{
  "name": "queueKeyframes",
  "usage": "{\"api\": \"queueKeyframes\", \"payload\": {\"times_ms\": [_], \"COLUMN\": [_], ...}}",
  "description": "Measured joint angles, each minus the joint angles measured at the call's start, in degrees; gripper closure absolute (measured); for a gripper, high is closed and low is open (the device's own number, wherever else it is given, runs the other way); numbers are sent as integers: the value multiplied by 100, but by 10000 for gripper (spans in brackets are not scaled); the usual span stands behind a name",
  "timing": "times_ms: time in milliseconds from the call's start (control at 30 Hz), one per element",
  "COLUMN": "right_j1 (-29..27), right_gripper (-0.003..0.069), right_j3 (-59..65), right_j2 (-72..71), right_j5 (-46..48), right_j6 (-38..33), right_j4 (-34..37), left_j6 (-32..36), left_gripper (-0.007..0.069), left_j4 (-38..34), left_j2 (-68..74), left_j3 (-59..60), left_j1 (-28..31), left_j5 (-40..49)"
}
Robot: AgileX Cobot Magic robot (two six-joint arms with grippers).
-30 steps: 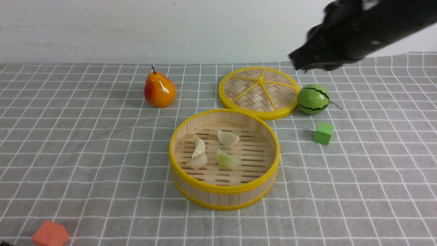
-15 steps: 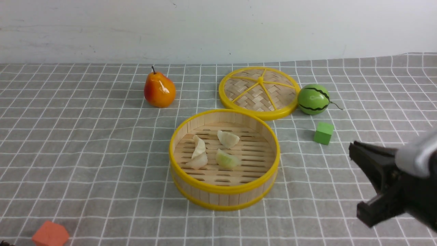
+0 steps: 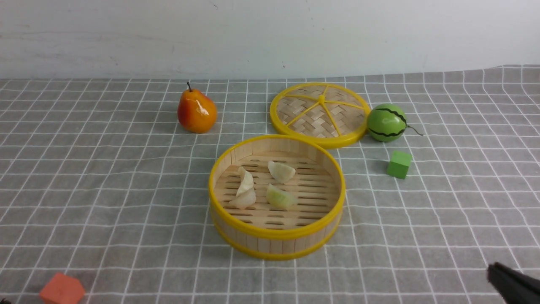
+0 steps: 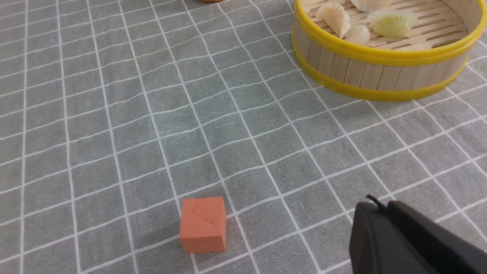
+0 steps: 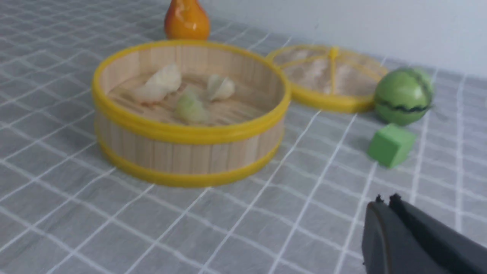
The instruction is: Put the dumplings into the steamer on the table with the grey tablecloth.
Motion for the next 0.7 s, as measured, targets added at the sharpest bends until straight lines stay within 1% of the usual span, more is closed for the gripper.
{"api": "queueKeyframes", "payload": {"times_ms": [33, 67, 133, 167, 200, 267, 300, 333, 433, 533, 700], "right_j1": [-182, -304, -844, -973, -1221, -1547, -1658, -1793, -2166, -2374, -2397], "right_gripper": [664, 666, 673, 676, 678, 680, 680, 680, 680, 680, 680], "right_j3": [6, 6, 16, 18, 25, 30, 30, 30, -4, -18, -22], "right_j2": [-573, -794, -1995, -2239, -2595, -2751, -2766, -2778, -2785, -2785, -2785], "right_j5": [325, 576, 1678, 1951, 2526, 3179, 3343, 3660, 3997, 4077, 4114], "right_j6": [-42, -66, -101, -96, -36, 203, 289, 494, 884, 1007, 1108], "right_j4": [0, 0, 7, 17, 29, 55, 55, 62, 61, 61, 108], "left_j6": [0, 0, 0, 0, 0, 0, 0, 0, 0, 0, 0], "left_gripper": [599, 596, 596, 596, 595, 592, 590, 589, 587, 586, 585], "left_j4": [0, 0, 23, 23, 23, 23, 23, 23, 23, 23, 23], "left_j2": [0, 0, 0, 0, 0, 0, 0, 0, 0, 0, 0], "left_j3": [0, 0, 7, 7, 8, 8, 8, 8, 8, 8, 8], "left_j1": [0, 0, 0, 0, 0, 0, 0, 0, 0, 0, 0], "left_j5": [0, 0, 0, 0, 7, -6, -6, 1, 1, 1, 1]}}
